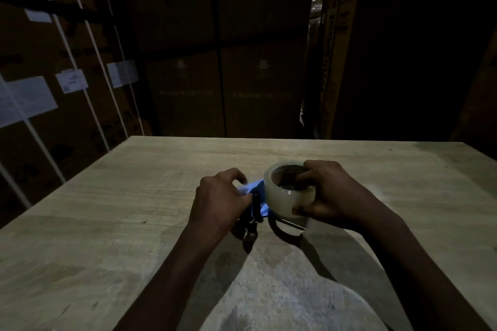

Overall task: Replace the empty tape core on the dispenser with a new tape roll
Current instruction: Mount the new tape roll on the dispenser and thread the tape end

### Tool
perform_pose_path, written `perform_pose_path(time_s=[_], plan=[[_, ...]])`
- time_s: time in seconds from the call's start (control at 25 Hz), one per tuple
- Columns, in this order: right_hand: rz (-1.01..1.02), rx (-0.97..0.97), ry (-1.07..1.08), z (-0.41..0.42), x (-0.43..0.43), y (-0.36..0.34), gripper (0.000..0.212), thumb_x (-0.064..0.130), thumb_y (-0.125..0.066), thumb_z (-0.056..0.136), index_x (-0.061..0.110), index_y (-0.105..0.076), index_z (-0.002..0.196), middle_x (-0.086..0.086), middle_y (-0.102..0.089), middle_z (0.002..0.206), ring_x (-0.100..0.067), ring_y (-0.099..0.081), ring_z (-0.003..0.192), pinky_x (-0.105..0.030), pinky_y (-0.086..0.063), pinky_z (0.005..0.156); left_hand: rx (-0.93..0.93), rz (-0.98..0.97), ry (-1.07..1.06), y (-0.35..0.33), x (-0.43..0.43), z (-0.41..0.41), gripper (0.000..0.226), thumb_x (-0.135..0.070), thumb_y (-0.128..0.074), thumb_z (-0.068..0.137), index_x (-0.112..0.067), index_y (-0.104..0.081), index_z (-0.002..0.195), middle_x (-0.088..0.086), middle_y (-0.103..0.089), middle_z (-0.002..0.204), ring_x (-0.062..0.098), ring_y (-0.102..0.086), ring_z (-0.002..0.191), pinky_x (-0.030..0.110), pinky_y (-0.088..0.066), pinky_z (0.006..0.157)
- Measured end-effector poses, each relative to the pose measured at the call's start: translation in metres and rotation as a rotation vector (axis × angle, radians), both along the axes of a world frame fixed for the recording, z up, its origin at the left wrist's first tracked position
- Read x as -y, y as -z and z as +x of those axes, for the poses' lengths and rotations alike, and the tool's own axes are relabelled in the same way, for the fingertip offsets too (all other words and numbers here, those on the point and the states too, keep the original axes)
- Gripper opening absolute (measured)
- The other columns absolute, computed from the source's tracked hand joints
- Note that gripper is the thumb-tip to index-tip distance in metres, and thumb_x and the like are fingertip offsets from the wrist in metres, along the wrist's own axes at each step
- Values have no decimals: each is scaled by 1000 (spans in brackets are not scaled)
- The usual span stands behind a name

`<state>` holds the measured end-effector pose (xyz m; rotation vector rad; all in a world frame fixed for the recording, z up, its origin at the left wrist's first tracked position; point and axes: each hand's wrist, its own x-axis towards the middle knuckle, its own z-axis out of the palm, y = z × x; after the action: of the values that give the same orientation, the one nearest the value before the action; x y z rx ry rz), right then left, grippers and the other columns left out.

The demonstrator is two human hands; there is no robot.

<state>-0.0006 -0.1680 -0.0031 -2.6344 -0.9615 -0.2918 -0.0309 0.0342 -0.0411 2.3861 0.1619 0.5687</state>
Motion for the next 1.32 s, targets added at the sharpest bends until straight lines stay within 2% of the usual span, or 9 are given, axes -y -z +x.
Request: perform_pose_path(time_s=[0.12, 0.28, 0.4, 0.6, 0.72, 0.8, 0.96, 1.08, 1.32], plan=[[-27, -10, 11, 1, 0, -1, 40, 35, -77, 70, 21, -68, 106, 8, -45, 93, -11, -44, 89, -26, -41, 75, -15, 11, -3, -2, 1, -1, 24, -18, -75, 73, -22, -65, 94, 5, -75, 81, 11, -70, 67, 25, -59, 57], [-134, 7, -1, 3, -3, 3, 41, 43, -74, 70, 25, -68, 107, 18, -29, 75, -10, -38, 78, -20, -31, 60, -69, 42, 11, -3, 0, -2, 15, -18, -74, 73, -21, -64, 84, 3, -74, 82, 12, -69, 71, 28, -58, 61], [-145, -3, -18, 3, -5, 5, 41, 42, -75, 69, 27, -68, 106, 17, -31, 75, -9, -42, 77, -23, -32, 59, -134, 92, -9, -4, -4, -2, 8, -23, -72, 72, -22, -66, 77, 1, -71, 80, 15, -67, 75, 34, -57, 67], [-170, -29, -38, 3, -6, 12, 42, 32, -78, 64, 22, -63, 103, 2, -60, 94, -15, -56, 85, -31, -44, 68, -276, 123, 15, -1, -11, 0, 10, -28, -74, 69, -20, -70, 65, 0, -72, 73, 17, -66, 77, 37, -56, 70], [-235, -40, -22, 6, -5, 15, 51, 31, -76, 69, 20, -60, 116, -4, -58, 105, -18, -51, 93, -27, -34, 71, -325, 115, 32, 1, -15, 3, 11, -29, -76, 69, -20, -71, 64, 1, -73, 74, 17, -67, 79, 38, -56, 72], [-267, -60, 3, 6, -5, 17, 55, 36, -76, 68, 22, -57, 118, -5, -53, 106, -23, -50, 97, -32, -40, 75, -344, 102, 37, 1, -18, 4, 10, -26, -76, 70, -19, -72, 64, 2, -73, 75, 17, -68, 78, 41, -57, 74], [-108, -117, 34, 9, -6, 17, 41, 54, -68, 68, 28, -52, 95, 0, -45, 100, -21, -46, 96, -36, -44, 78, -369, 109, 61, 3, -24, 7, 4, -23, -73, 71, -20, -73, 68, 2, -74, 77, 17, -68, 78, 43, -58, 77], [-10, -22, 110, 25, -11, 16, 43, 49, -65, 76, 33, -51, 113, 0, -48, 113, -20, -46, 104, -31, -36, 77, -367, 126, 69, 4, -27, 8, 4, -21, -68, 73, -21, -71, 71, 2, -73, 80, 19, -68, 81, 44, -58, 79], [-169, -16, 59, 46, -28, 31, 52, 38, -61, 83, 38, -43, 132, -1, -48, 133, -26, -43, 115, -41, -44, 87, -339, 144, 69, 6, -29, 9, 4, -19, -67, 72, -22, -67, 70, 1, -71, 77, 18, -66, 79, 44, -58, 76]])
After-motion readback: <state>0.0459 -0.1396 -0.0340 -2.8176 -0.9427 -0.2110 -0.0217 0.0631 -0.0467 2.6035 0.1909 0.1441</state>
